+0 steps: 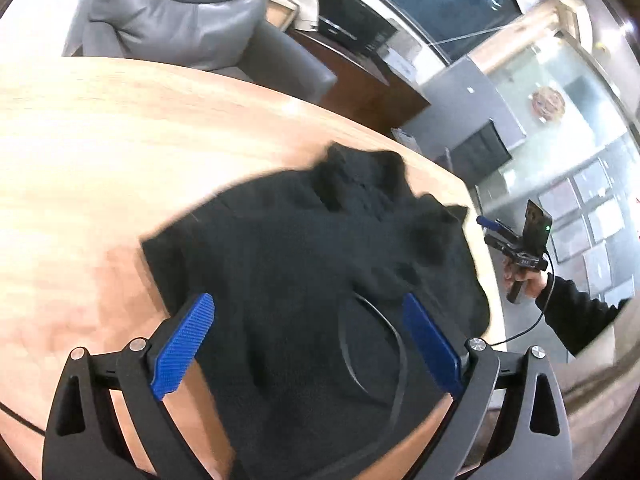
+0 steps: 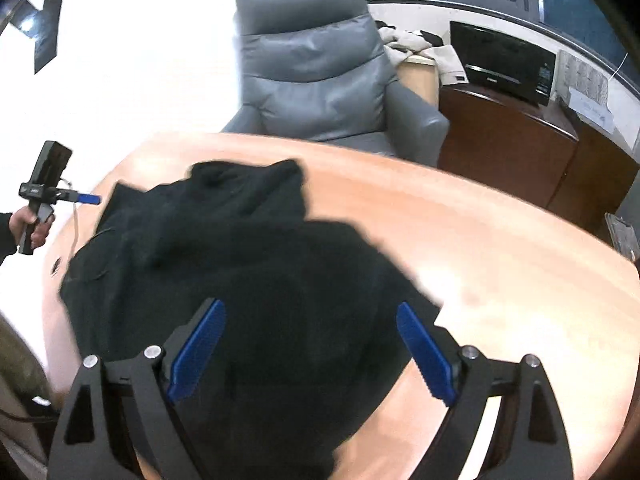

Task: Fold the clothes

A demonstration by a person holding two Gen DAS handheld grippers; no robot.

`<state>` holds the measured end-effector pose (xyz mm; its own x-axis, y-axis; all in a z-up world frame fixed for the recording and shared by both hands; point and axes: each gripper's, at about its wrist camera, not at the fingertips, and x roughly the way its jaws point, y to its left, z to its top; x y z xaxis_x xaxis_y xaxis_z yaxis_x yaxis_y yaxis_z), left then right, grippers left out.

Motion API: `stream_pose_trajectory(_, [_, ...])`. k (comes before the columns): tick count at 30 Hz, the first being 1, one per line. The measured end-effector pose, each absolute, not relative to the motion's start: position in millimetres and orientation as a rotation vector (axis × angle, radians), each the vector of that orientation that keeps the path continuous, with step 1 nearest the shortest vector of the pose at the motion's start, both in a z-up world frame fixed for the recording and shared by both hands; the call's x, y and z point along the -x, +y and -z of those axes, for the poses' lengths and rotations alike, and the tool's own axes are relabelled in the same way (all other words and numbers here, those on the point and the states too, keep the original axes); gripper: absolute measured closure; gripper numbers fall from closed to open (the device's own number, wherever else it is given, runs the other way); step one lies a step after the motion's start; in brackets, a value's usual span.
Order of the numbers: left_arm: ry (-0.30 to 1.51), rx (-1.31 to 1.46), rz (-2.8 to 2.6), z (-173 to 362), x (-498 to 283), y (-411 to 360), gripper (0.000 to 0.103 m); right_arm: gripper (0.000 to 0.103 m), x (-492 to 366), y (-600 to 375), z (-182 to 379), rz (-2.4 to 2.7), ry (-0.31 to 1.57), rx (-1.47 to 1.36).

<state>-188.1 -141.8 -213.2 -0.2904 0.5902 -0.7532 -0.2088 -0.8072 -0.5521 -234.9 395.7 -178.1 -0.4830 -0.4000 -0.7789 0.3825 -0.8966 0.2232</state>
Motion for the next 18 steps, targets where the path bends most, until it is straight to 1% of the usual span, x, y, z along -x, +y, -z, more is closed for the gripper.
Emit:
stream_pose_trajectory(5, [-0.446, 1.525, -2.078, 245.1, 212.4, -135.6, 0.007, 0.014, 273.1, 387.5, 210.6, 2.316, -0.051, -1.271])
stream_pose_trajectory(7, [-0.436, 1.544, -2.067, 255.1, 217.0, -133.3, 0.007, 0.020, 281.1, 382.1, 223.9, 2.292, -0.036, -1.294])
stream_pose_trajectory(9, [-0.462, 1.520, -2.072, 255.0, 216.8, -134.9, 0.007, 0.037, 287.5, 378.2, 233.7, 2.278, -0.026, -1.311])
stream_pose_trajectory(10, [-0.479, 1.502, -2.076, 252.0, 215.8, -137.1, 0.008, 0.041, 285.5, 378.5, 233.4, 2.277, -0.027, -1.309])
stream_pose_trajectory(11, [-0.497, 1.484, -2.079, 248.9, 214.8, -139.2, 0.008, 0.049, 283.5, 378.8, 233.2, 2.277, -0.028, -1.306])
stream_pose_trajectory(12, [-0.505, 1.468, -2.082, 245.2, 213.2, -140.9, 0.010, 0.057, 281.7, 379.0, 232.2, 2.282, -0.027, -1.306])
stream_pose_trajectory(13, [-0.511, 1.453, -2.081, 241.0, 212.1, -141.7, 0.013, 0.062, 279.7, 380.8, 229.2, 2.293, -0.034, -1.303])
stream_pose_trajectory(14, [-0.519, 1.439, -2.078, 236.8, 211.4, -142.1, 0.016, 0.072, 277.6, 384.3, 225.0, 2.304, -0.050, -1.295])
stream_pose_trajectory(15, [-0.531, 1.435, -2.073, 235.9, 212.3, -142.9, 0.025, 0.077, 275.1, 386.9, 220.4, 2.314, -0.067, -1.281])
stream_pose_trajectory(16, [-0.546, 1.438, -2.067, 237.0, 214.2, -143.9, 0.039, 0.080, 272.1, 388.6, 215.7, 2.324, -0.083, -1.261])
stream_pose_trajectory(17, [-0.563, 1.453, -2.054, 240.2, 216.8, -144.8, 0.047, 0.083, 268.9, 390.6, 211.2, 2.333, -0.095, -1.244])
stream_pose_trajectory(18, [-0.582, 1.473, -2.036, 244.6, 219.9, -145.7, 0.066, 0.086, 266.4, 392.3, 208.4, 2.340, -0.104, -1.238])
